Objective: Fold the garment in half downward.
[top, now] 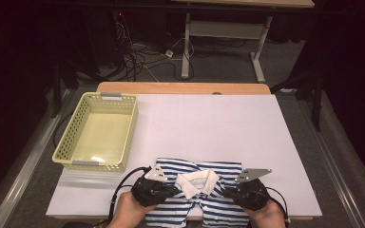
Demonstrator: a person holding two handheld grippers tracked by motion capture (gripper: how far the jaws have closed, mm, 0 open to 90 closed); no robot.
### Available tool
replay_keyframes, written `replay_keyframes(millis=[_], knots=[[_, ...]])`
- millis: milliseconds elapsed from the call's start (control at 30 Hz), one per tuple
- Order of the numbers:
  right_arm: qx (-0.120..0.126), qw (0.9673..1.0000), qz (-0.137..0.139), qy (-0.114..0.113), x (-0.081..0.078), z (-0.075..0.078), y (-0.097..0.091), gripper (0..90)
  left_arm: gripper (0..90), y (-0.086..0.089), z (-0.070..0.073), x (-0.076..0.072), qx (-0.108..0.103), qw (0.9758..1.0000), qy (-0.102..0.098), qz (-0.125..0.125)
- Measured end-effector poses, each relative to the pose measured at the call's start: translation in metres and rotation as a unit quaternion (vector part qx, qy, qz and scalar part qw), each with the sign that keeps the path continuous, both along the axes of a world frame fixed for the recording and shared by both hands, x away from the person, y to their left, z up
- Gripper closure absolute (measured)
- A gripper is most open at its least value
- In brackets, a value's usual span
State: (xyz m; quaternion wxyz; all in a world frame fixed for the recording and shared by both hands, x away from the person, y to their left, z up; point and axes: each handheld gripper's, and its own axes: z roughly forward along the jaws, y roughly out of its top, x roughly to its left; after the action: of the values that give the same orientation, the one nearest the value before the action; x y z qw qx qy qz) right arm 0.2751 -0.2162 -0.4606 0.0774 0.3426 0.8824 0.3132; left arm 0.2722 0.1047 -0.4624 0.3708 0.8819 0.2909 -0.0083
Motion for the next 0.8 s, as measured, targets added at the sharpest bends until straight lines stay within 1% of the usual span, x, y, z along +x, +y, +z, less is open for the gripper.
replay_keyframes(millis=[67, 167, 200, 233, 267, 333, 367, 400, 433, 467, 500, 533, 567, 600, 633, 667, 700, 733, 767, 800], knots=[[0.004, 1.0000, -0.002, -0.002, 0.001, 0.000, -0.001, 80.5, 79.6, 0.001, 0.000, 0.000, -0.004, 1.0000, -0.001, 0.001], [0.010, 0.9999, -0.007, 0.000, 0.002, 0.000, -0.004, 77.4, 72.3, 0.005, 0.001, 0.001, -0.009, 0.9999, -0.009, 0.006], [0.015, 0.9998, -0.010, -0.004, 0.003, 0.003, -0.006, 74.5, 66.4, 0.009, 0.004, 0.001, -0.017, 0.9996, -0.017, 0.016], [0.015, 0.9998, -0.010, -0.004, 0.003, 0.003, -0.006, 74.5, 64.7, 0.009, 0.004, 0.001, -0.017, 0.9996, -0.017, 0.016], [0.018, 0.9997, -0.013, -0.007, 0.003, 0.004, -0.008, 73.4, 64.7, 0.013, 0.006, 0.002, -0.022, 0.9994, -0.019, 0.020], [0.025, 0.9994, -0.017, -0.015, 0.002, 0.008, -0.010, 72.9, 60.8, 0.019, 0.009, 0.002, -0.030, 0.9987, -0.026, 0.031], [0.029, 0.9991, -0.023, -0.021, 0.001, 0.010, -0.014, 72.7, 57.9, 0.022, 0.009, 0.003, -0.032, 0.9984, -0.028, 0.038], [0.029, 0.9991, -0.023, -0.021, 0.001, 0.010, -0.014, 72.7, 57.9, 0.025, 0.009, 0.004, -0.033, 0.9981, -0.031, 0.043], [0.033, 0.9987, -0.029, -0.023, 0.002, 0.011, -0.017, 72.6, 57.0, 0.029, 0.009, 0.006, -0.032, 0.9976, -0.033, 0.052], [0.033, 0.9987, -0.029, -0.023, 0.002, 0.011, -0.017, 72.6, 56.5, 0.029, 0.009, 0.006, -0.032, 0.9976, -0.033, 0.052], [0.036, 0.9983, -0.038, -0.026, 0.004, 0.013, -0.021, 72.5, 56.1, 0.031, 0.009, 0.008, -0.031, 0.9972, -0.035, 0.058], [0.036, 0.9983, -0.038, -0.026, 0.004, 0.013, -0.021, 72.5, 56.1, 0.032, 0.009, 0.010, -0.029, 0.9967, -0.039, 0.065], [0.035, 0.9977, -0.049, -0.033, 0.007, 0.013, -0.024, 72.1, 54.4, 0.034, 0.008, 0.016, -0.019, 0.9955, -0.047, 0.080], [0.035, 0.9972, -0.056, -0.034, 0.008, 0.013, -0.026, 71.8, 54.4, 0.035, 0.008, 0.019, -0.019, 0.9951, -0.046, 0.085], [0.035, 0.9972, -0.056, -0.034, 0.008, 0.013, -0.026, 71.8, 54.0, 0.035, 0.008, 0.019, -0.019, 0.9951, -0.046, 0.085], [0.030, 0.9963, -0.070, -0.040, 0.014, 0.013, -0.028, 71.1, 52.2, 0.036, 0.006, 0.026, -0.018, 0.9942, -0.044, 0.097], [0.029, 0.9958, -0.077, -0.039, 0.017, 0.012, -0.029, 70.8, 52.1, 0.036, 0.005, 0.029, -0.014, 0.9938, -0.044, 0.101], [0.029, 0.9953, -0.083, -0.040, 0.021, 0.012, -0.031, 70.5, 51.3, 0.035, 0.004, 0.032, -0.011, 0.9931, -0.043, 0.108], [0.029, 0.9953, -0.083, -0.040, 0.021, 0.012, -0.031, 70.5, 49.7, 0.035, 0.004, 0.032, -0.011, 0.9931, -0.043, 0.108], [0.029, 0.9942, -0.095, -0.041, 0.028, 0.011, -0.033, 69.9, 49.7, 0.035, 0.002, 0.035, -0.010, 0.9925, -0.041, 0.115]])
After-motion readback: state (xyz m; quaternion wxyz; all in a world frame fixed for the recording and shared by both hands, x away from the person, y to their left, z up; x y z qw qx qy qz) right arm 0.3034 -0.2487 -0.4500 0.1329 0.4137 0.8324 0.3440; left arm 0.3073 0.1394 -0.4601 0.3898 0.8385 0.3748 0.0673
